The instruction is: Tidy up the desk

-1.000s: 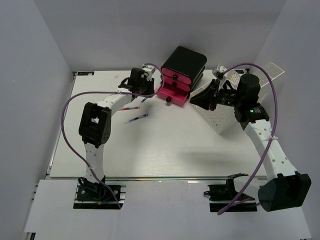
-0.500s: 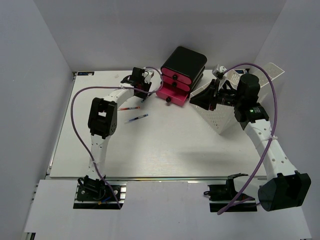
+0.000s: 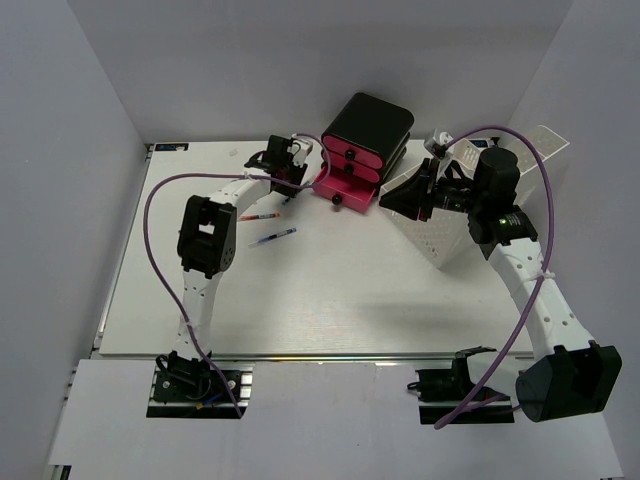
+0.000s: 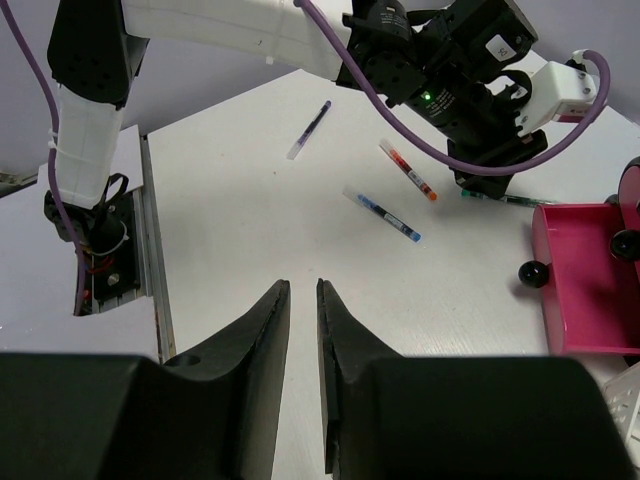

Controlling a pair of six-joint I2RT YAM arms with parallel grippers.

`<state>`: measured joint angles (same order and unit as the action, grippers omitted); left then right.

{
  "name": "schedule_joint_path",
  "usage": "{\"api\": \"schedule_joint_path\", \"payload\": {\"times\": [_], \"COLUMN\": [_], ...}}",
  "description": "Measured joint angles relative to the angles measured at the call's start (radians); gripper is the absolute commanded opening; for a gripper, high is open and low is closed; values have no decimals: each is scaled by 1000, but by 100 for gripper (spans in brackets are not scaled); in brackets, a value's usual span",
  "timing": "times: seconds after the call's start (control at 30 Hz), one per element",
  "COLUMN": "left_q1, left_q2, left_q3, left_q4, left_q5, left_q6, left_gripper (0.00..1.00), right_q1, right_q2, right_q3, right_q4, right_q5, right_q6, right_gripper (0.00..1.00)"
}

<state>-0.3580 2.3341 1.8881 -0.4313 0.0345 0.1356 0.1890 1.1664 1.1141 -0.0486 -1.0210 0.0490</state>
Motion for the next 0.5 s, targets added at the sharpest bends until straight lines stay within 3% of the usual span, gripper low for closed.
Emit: {"api": "schedule_joint_path", "payload": {"times": [0.5], "left_q1": [-5], "left_q2": [12], "left_q3": [13], "left_q4": [13], "left_q5": [5], "left_q6": [6], "left_gripper": [45], "right_q1": [-2], "right_q2": [0], "right_q3": [0], "right_q4": [0], "right_q5": [0], "right_q6": [0], "right_gripper": [23]}}
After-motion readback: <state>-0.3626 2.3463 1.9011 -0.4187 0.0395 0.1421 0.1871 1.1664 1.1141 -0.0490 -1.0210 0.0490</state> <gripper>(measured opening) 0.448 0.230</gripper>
